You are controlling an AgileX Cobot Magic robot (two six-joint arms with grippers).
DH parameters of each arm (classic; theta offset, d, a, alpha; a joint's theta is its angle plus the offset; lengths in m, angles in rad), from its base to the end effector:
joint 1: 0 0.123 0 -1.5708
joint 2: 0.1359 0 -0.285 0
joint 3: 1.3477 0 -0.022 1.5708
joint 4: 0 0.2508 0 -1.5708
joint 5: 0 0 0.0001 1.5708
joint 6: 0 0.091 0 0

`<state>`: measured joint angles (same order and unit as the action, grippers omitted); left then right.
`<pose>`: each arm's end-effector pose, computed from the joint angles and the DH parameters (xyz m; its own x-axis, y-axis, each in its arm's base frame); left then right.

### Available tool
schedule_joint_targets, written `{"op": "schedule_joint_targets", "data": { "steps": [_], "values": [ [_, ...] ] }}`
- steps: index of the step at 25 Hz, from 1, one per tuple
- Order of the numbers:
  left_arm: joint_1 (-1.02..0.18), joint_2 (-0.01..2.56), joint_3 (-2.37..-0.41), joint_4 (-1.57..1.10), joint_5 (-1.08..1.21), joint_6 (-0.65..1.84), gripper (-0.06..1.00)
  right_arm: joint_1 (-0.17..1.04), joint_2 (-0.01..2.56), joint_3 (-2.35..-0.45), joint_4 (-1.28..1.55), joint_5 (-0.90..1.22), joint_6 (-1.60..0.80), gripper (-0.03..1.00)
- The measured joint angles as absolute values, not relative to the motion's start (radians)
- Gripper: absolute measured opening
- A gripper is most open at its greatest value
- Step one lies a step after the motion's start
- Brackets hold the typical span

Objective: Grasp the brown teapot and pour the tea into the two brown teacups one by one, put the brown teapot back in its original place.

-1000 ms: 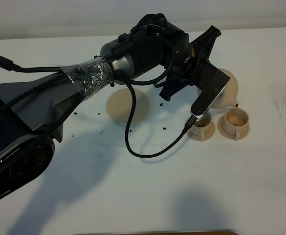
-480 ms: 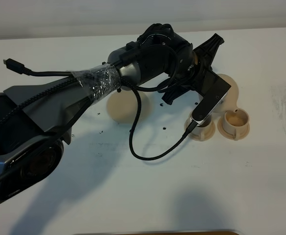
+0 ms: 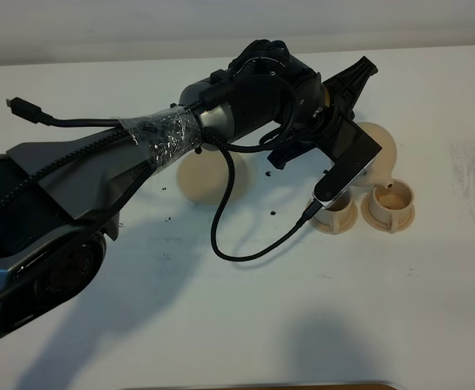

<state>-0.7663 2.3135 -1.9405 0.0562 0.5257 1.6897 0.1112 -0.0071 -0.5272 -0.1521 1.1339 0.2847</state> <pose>0.3828 -0.3649 0.1893 0.7568 0.6396 0.1350 0.4017 -0.6180 0.6759 -0.0114 -0.0138 0.2796 -0.4697 0.1650 -0.8673 0.1145 0.9855 0.1255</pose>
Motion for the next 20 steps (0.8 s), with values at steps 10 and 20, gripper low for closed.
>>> {"op": "schedule_joint_targets", "data": {
  "steps": [10, 20],
  "values": [
    [-0.771, 2.313, -1.940, 0.104, 0.500, 1.693, 0.08, 0.111, -0.007, -0.527, -0.152, 1.134, 0.285, 0.41],
    [-0.786, 2.313, -1.940, 0.113, 0.486, 1.728, 0.08, 0.111, -0.007, -0.527, -0.152, 1.134, 0.285, 0.41]
  ]
}}
